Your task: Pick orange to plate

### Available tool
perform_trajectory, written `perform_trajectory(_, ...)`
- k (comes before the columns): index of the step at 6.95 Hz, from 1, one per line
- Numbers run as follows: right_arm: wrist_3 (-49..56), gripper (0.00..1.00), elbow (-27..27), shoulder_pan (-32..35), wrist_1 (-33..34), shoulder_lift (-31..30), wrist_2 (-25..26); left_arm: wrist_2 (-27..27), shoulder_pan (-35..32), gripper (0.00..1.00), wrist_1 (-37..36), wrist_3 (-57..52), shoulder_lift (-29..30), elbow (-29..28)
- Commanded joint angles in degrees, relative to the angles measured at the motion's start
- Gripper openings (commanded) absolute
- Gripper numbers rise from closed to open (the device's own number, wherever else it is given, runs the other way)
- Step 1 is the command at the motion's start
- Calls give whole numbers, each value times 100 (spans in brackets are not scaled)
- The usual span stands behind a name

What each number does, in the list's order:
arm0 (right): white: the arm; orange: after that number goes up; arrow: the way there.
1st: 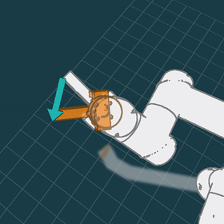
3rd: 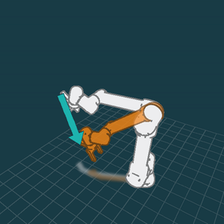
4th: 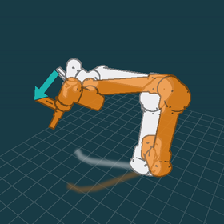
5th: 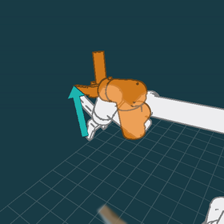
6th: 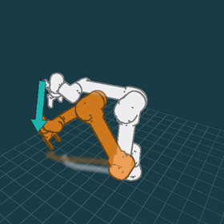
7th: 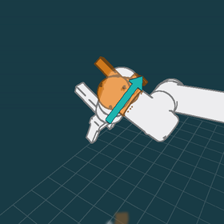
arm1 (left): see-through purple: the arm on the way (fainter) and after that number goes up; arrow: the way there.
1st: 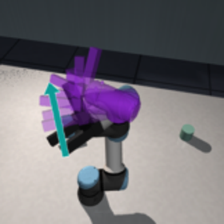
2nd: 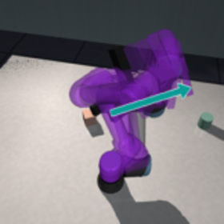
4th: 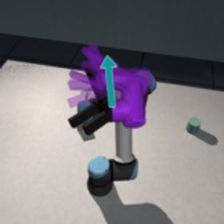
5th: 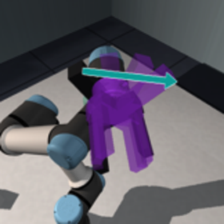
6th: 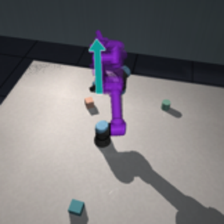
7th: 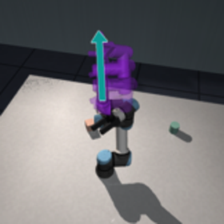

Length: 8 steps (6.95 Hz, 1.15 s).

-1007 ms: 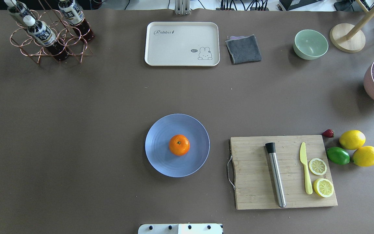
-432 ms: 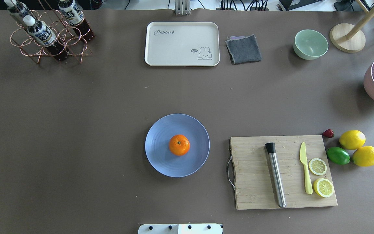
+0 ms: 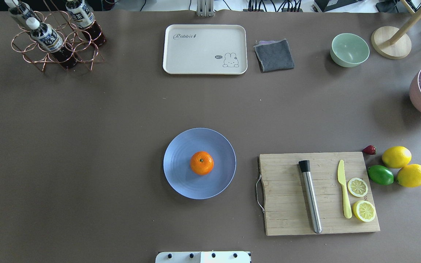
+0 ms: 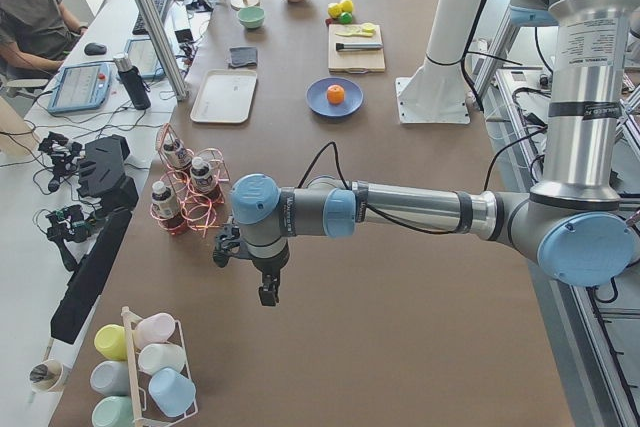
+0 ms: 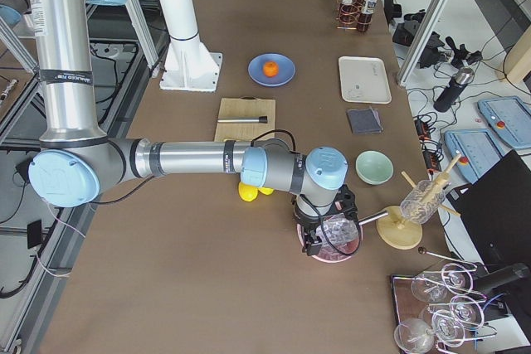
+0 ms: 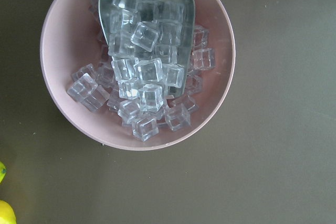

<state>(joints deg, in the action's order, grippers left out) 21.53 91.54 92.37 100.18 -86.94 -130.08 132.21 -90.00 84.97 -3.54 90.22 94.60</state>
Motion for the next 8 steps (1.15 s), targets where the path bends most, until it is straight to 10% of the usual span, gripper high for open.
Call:
perform_trajectory(1, -9, 100, 66, -9, 2, 37, -52, 7, 9, 97, 124, -24, 48, -81)
perform_trajectory(8, -17, 100, 215, -9, 11, -86, -176, 7, 0, 97, 503, -24, 224, -161)
